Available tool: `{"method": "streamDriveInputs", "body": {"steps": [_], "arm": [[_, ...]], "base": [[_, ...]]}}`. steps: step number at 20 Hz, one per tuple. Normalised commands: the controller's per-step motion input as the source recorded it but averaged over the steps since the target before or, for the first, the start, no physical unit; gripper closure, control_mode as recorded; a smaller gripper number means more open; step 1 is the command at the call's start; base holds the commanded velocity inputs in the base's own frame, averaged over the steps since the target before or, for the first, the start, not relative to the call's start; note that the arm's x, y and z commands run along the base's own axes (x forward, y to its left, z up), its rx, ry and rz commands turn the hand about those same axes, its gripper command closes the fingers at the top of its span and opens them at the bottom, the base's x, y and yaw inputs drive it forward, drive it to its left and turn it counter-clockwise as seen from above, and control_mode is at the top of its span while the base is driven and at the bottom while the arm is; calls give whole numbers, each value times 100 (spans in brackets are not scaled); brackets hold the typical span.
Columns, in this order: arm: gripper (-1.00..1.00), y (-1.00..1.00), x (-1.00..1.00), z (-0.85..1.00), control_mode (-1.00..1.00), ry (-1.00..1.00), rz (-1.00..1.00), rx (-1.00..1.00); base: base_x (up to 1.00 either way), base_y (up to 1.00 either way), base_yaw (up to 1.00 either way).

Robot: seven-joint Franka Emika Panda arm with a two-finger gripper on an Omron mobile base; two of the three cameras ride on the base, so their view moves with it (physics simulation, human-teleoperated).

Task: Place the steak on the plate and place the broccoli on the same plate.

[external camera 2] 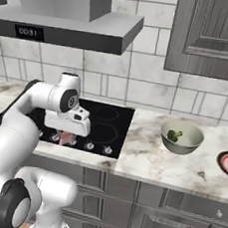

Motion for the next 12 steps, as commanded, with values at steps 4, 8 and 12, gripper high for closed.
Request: {"method": "streamDriveInputs", "body": {"steps": [4, 8, 12], "arm": [[100, 0, 0, 0, 100, 0, 0, 0], [100, 0, 0, 0, 100, 0, 0, 0], [100, 0, 0, 0, 100, 0, 0, 0]], "base": [[-2, -72, -4], [0, -84, -1], [0, -93, 0]]}}
